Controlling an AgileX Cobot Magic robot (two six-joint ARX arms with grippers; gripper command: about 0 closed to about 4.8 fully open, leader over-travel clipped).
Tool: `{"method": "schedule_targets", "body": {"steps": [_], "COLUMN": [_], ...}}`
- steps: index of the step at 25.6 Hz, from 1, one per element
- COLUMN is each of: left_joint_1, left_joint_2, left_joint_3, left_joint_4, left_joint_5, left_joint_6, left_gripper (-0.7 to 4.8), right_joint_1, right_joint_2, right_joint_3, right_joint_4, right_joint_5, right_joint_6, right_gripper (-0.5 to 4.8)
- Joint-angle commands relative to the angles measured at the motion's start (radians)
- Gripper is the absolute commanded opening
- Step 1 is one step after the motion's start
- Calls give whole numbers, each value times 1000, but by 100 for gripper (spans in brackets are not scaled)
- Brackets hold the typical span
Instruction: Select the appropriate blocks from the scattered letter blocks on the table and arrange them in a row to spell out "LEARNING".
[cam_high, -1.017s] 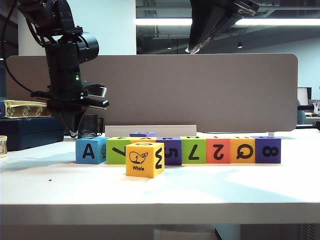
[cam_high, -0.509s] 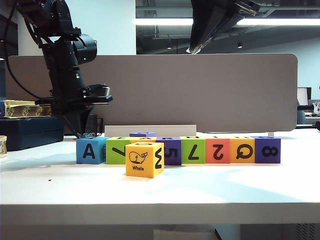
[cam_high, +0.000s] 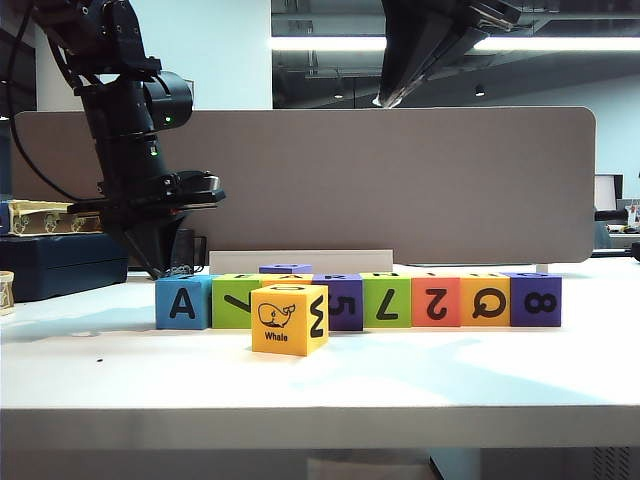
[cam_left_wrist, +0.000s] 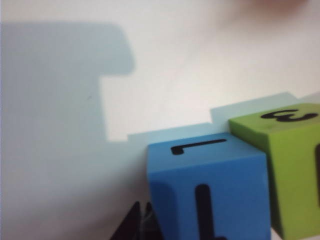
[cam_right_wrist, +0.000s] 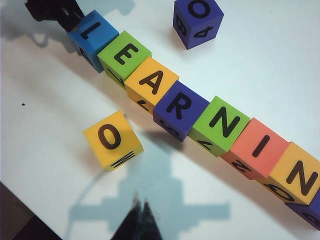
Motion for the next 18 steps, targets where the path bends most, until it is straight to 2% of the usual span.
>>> {"method": "schedule_targets", "body": {"steps": [1, 10, 14, 18], "left_joint_1": [-2, -2, -1, -2], "left_joint_2": [-3, -3, -13, -73], "left_joint_3": [1, 1, 9, 24], "left_joint_4": [0, 0, -21, -48], "left_joint_5": [43, 49, -86, -72], "left_joint_6": [-12, -25, -21, 16], "left_gripper": [-6, -6, -6, -6], "right_joint_1": [2, 2, 1, -14], "right_joint_2": [-2, -2, -4, -16], "right_joint_3": [5, 5, 5, 11], "right_joint_4": [9, 9, 7, -13], "right_joint_5": [-2, -2, 2, 9], "right_joint_6": [-2, -2, -3, -8], "right_gripper": [-1, -1, -1, -1]}}
